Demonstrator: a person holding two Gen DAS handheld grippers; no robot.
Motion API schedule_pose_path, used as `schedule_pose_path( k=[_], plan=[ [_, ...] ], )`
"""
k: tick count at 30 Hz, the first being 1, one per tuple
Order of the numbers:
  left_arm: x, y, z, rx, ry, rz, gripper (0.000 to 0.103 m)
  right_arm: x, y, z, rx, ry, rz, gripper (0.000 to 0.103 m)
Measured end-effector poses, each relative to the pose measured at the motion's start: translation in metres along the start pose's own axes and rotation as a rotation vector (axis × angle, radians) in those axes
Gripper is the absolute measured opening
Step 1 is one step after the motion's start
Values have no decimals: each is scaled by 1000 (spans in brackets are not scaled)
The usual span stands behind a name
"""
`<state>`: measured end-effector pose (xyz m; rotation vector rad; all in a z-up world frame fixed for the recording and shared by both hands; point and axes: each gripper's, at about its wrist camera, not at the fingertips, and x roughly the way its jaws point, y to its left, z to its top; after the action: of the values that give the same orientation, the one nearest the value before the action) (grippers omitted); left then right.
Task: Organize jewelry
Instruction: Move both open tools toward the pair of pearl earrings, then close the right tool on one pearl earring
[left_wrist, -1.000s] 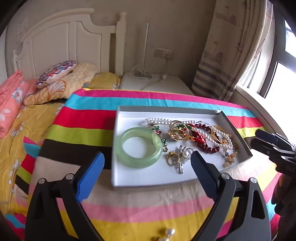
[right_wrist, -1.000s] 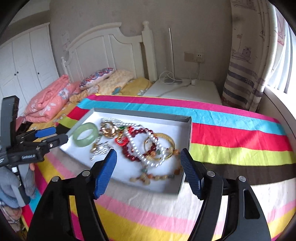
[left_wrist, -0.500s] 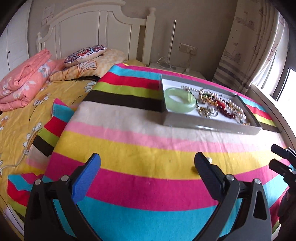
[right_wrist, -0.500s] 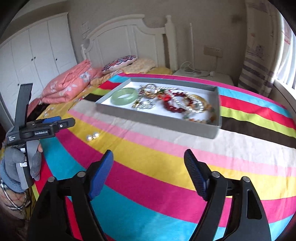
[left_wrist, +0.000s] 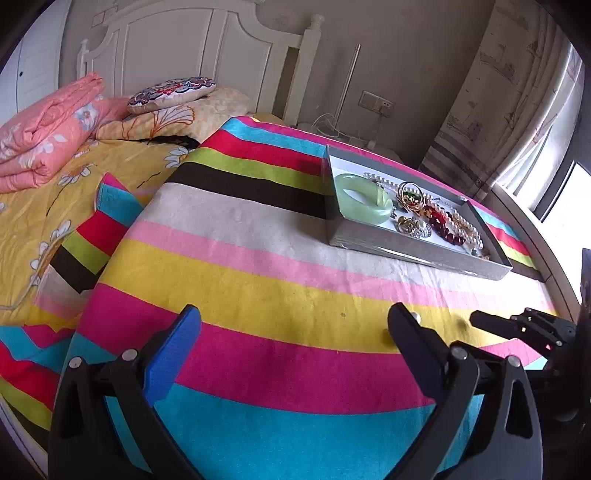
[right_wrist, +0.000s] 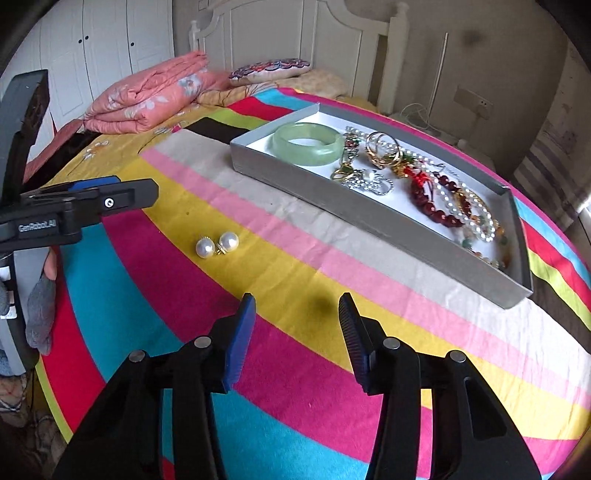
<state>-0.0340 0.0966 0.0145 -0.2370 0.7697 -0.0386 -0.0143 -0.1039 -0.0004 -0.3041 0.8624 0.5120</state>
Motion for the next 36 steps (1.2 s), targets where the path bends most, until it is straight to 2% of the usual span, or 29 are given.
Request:
schedule_pose_path(
  k=[12,17,24,29,32,35,36],
  plan=[
    [3,2,-1,-6,15,-18,100,15,25,20,-63,-5,20,46],
    [1,9,-1,-48,-3,-32,100,20,33,26,-88,-10,41,46],
    [-1,13,-1,-76,-14,-44,100,23,41,32,-104,-16,58,34],
    [-1,13,-2,-76,-12,-46,100,23,42,32,-106,-18,66,32],
    [-1,13,-2,-73,-9,-47,100,23,44,32,-119,-21,78,27],
    [0,12,-2,-64,-3,-50,100,22,46,31,-133,-23,97,14],
    [1,10,-2,-57,-1,-53,100,22,47,30,-136,-25,87,14]
  ],
)
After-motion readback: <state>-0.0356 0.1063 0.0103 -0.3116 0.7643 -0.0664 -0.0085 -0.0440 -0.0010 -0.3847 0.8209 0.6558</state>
